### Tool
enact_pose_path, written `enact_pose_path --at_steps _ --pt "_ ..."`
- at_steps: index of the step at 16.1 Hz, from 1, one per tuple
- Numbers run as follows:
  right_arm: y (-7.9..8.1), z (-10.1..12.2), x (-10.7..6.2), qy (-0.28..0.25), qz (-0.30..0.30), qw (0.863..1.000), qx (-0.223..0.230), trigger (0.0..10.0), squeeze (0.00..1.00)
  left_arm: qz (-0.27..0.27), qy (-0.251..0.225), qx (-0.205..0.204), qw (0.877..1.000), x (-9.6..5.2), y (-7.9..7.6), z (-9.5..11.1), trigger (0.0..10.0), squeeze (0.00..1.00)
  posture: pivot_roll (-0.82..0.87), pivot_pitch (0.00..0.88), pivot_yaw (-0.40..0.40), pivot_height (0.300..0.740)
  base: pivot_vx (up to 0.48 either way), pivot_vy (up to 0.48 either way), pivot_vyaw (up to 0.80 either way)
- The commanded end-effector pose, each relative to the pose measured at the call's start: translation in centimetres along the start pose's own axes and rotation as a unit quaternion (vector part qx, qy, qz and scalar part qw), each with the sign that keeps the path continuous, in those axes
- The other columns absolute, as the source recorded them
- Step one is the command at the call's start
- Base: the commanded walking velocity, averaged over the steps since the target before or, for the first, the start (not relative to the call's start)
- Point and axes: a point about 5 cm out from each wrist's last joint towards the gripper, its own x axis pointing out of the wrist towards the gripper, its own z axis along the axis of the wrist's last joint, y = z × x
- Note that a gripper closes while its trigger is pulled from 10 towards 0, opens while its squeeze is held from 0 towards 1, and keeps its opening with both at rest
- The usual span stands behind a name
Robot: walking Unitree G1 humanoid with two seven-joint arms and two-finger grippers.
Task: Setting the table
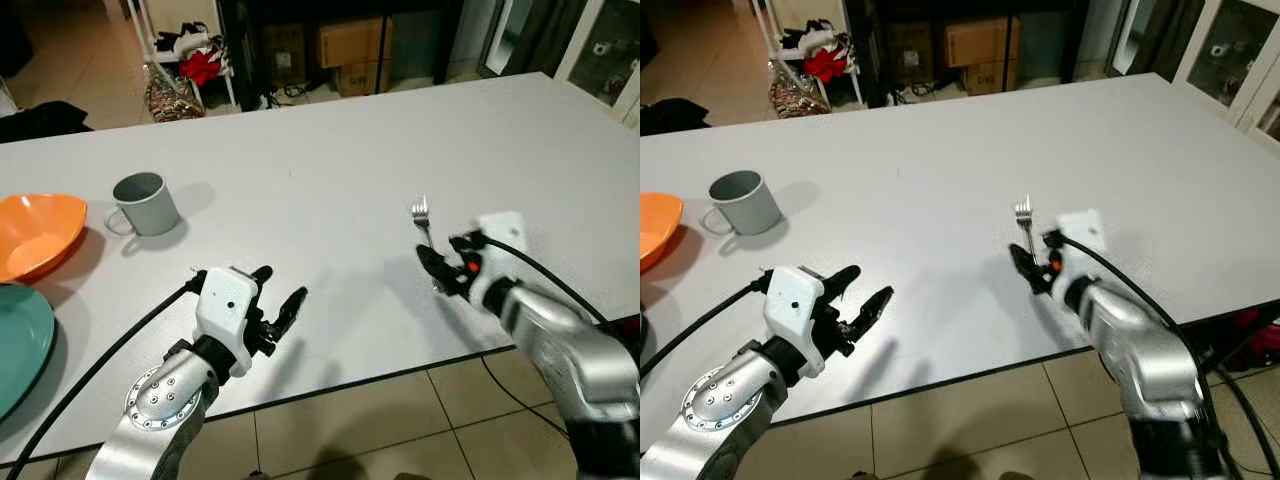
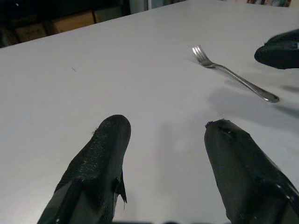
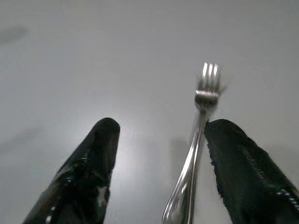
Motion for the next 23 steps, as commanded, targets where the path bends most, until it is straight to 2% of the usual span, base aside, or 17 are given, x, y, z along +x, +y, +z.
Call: enact_pose_path --at_steps 1,2,5,6,12,15,16,18,19,20,21,22,23 --pt "0.0 -0.5 0.4 0.019 -0.003 0.999 -0.047 10.0 1.00 0.011 0.000 0.012 1.000 0.0 0.1 0.0 10.0 0.00 -0.12 0.000 0.061 0.740 0.000 0.000 0.00" --pt "-0.4 -1.2 0.6 0.049 -0.021 0.993 -0.107 10.0 1.00 0.014 0.000 0.013 1.000 0.0 0.2 0.0 10.0 0.00 -0.12 0.000 0.057 0.740 0.000 0.000 0.00" --pt "-1.8 -3.2 0.2 0.115 -0.047 0.983 -0.135 10.0 1.00 0.019 0.003 0.010 1.000 -0.3 0.3 -0.1 10.0 0.00 -0.11 0.000 0.051 0.740 0.000 0.000 0.00" --pt "-2.0 -3.4 0.1 0.121 -0.050 0.982 -0.139 10.0 0.00 0.019 0.003 0.010 1.000 -0.3 0.2 -0.1 10.0 0.00 -0.11 0.001 0.052 0.740 0.000 0.000 0.00" --pt "-3.3 -4.0 -0.7 0.136 -0.067 0.978 -0.145 10.0 0.00 0.013 0.004 0.008 1.000 -0.3 0.2 -0.2 10.0 0.00 -0.12 0.004 0.062 0.740 0.000 0.000 0.00" --pt "-3.9 -3.7 -1.3 0.129 -0.074 0.980 -0.130 10.0 0.00 0.007 0.005 0.008 1.000 -0.2 0.1 -0.3 10.0 0.00 -0.13 0.004 0.066 0.740 0.000 0.000 0.00" --pt "-3.7 -3.3 -1.5 0.117 -0.069 0.985 -0.110 10.0 0.00 0.007 0.005 0.007 1.000 -0.2 0.1 -0.3 10.0 0.00 -0.12 0.003 0.064 0.740 0.000 0.000 0.00" --pt "-2.9 -1.0 -2.2 0.038 -0.043 0.996 -0.068 10.0 0.00 0.016 0.004 0.008 1.000 -0.6 0.2 -0.3 10.0 0.00 -0.12 0.003 0.057 0.740 0.000 0.000 0.00" --pt "-2.7 -0.6 -2.2 0.022 -0.035 0.997 -0.059 10.0 0.00 0.019 0.003 0.007 1.000 -0.7 0.3 -0.2 10.0 0.00 -0.12 0.003 0.057 0.740 0.000 0.000 0.00" --pt "-1.4 0.8 -2.6 -0.032 -0.010 0.999 -0.017 10.0 0.00 0.029 -0.005 -0.001 1.000 -1.0 0.4 0.1 10.0 0.00 -0.12 0.006 0.059 0.740 0.000 0.000 0.00" --pt "-0.9 1.4 -2.8 -0.057 -0.002 0.998 -0.004 10.0 0.00 0.034 -0.009 -0.004 0.999 -1.1 0.4 0.2 10.0 0.00 -0.12 0.006 0.059 0.740 0.000 0.000 0.00" --pt "0.8 2.2 -3.2 -0.097 0.027 0.995 -0.001 10.0 0.00 0.056 -0.019 -0.009 0.998 -1.3 0.7 0.6 10.0 0.00 -0.12 0.007 0.062 0.740 0.000 0.000 0.00" --pt "2.4 2.3 -3.3 -0.114 0.047 0.992 -0.003 10.0 0.00 0.089 -0.021 -0.008 0.996 -1.5 1.0 0.6 10.0 0.00 -0.12 0.007 0.067 0.740 0.000 0.000 0.80"
